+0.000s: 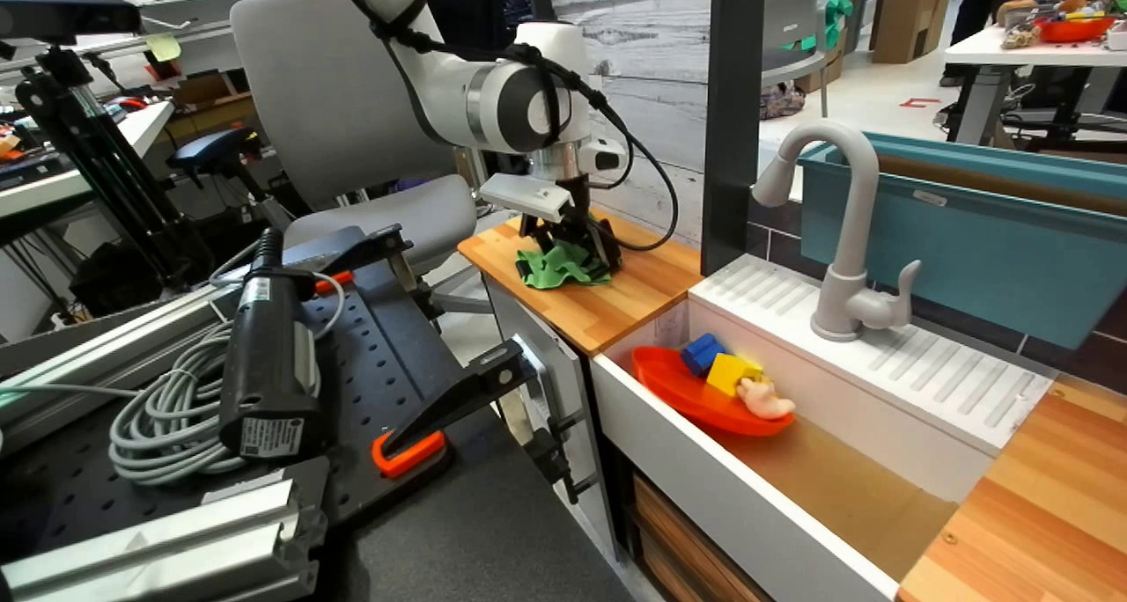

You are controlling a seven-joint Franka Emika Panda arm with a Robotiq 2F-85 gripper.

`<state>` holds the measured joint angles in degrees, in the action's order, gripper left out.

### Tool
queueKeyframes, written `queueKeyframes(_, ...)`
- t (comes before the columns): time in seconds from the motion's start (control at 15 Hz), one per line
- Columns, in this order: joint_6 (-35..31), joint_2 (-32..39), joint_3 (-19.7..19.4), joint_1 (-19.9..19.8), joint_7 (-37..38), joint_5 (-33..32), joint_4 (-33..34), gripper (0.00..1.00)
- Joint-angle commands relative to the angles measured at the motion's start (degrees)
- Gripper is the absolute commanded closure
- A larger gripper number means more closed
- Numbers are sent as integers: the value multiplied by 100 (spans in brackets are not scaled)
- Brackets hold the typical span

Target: Slide the green towel to the right

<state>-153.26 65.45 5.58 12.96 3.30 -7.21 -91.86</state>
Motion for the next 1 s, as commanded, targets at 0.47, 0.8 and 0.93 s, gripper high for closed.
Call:
queueKeyframes(0.47,-1251,-846,26,-638,-237,241,-1811,0)
queueKeyframes(0.8,-1616,-1478,188,-869,-273,362,-2562,0)
queueKeyframes(0.93,-1605,-1839,323,-957,-333,385,-2933,0)
